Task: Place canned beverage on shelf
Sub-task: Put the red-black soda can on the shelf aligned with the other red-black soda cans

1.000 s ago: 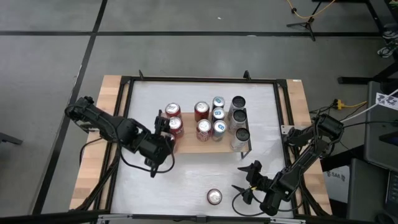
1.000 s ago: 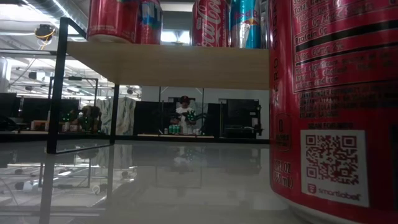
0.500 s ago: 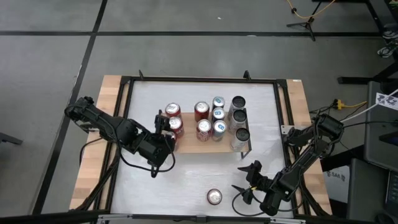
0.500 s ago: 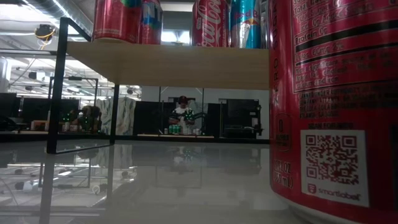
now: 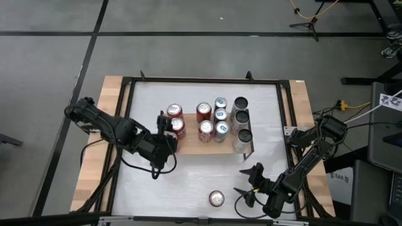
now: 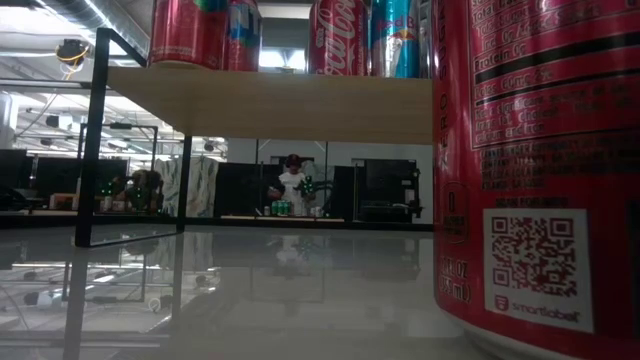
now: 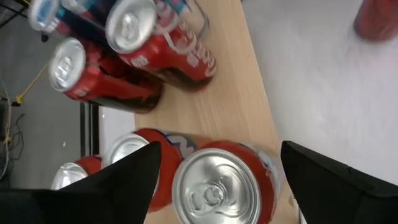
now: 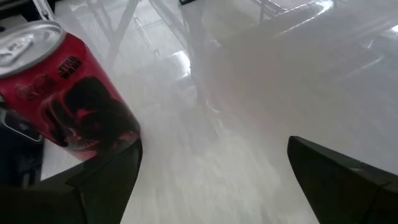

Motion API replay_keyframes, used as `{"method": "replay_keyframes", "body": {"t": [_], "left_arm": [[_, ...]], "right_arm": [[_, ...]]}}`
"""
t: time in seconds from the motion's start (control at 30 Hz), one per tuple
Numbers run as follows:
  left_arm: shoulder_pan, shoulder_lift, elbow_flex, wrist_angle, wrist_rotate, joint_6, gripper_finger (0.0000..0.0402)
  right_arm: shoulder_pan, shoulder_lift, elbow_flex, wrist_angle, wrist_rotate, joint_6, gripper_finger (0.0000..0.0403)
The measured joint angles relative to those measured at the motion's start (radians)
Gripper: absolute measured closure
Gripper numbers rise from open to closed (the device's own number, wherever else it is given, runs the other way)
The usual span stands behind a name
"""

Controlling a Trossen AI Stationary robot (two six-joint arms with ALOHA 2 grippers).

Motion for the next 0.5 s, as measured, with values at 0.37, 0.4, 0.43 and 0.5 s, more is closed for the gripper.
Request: {"method": "replay_keyframes", "body": {"t": [0.37, 0.4, 0.43, 0.5], "left_arm": [[-0.046, 0.0, 0.213, -0.004, 0.002, -0.149, 0.0082], [-0.056, 0.0, 0.235, -0.007, 0.002, -0.167, 0.0082], [-0.066, 0.0, 0.258, -0.012, 0.002, -0.183, 0.0082], [-0.089, -0.002, 0.292, -0.021, 0.005, -0.217, 0.0082]], "right_arm": [[0.0, 0.0, 0.0, 0.109, -0.008, -0.012, 0.001], [0.0, 0.0, 0.0, 0.127, -0.016, -0.029, 0.001], [0.0, 0.0, 0.0, 0.147, -0.028, -0.051, 0.001], [0.0, 0.0, 0.0, 0.195, -0.055, -0.097, 0.001]]}}
